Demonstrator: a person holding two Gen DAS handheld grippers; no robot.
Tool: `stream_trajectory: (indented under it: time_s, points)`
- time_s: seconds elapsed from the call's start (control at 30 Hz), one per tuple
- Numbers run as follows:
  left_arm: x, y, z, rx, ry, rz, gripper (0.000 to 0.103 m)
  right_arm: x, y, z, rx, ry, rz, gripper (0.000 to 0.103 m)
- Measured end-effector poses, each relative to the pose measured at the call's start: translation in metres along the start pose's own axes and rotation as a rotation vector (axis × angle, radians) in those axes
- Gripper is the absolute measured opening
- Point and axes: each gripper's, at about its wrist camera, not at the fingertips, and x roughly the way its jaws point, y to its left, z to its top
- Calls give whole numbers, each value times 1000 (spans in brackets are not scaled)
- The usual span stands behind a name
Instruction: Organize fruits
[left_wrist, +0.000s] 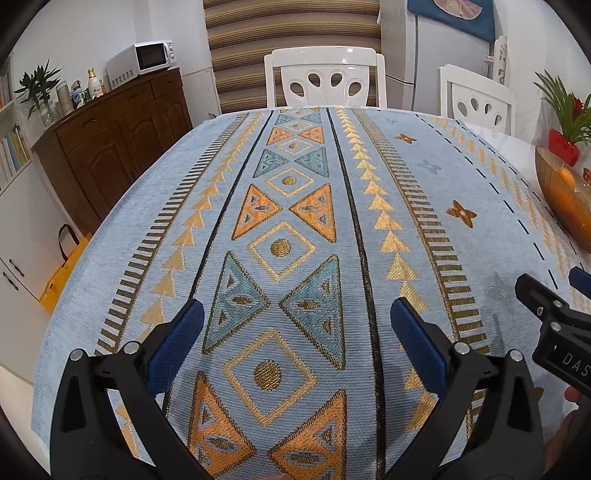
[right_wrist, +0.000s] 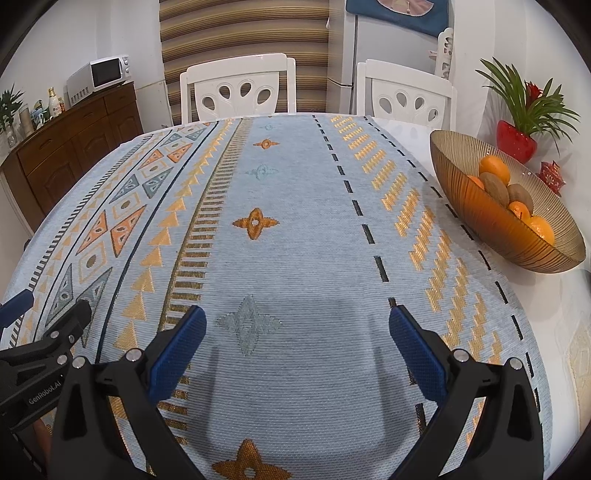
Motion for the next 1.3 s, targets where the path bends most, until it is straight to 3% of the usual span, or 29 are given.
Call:
stream_trajectory:
  time_s: [0.2,0.4,0.63,0.9,1.3]
  points:
    - [0,-4,-1,9,6,18,100,2,0,-1,0,10,3,98]
    - [10,-3,5,3,63,0,100,-1,0,0,4,5,-7,98]
    - [5,-5,6,25,7,100,100,1,-3,7,-7,13,-17,98]
    - [20,0,7,9,100,24,100,17,-5,6,-1,74,-12,98]
    - [28,2,9,-7,125,35,100,21,-8,6,18,84,4,98]
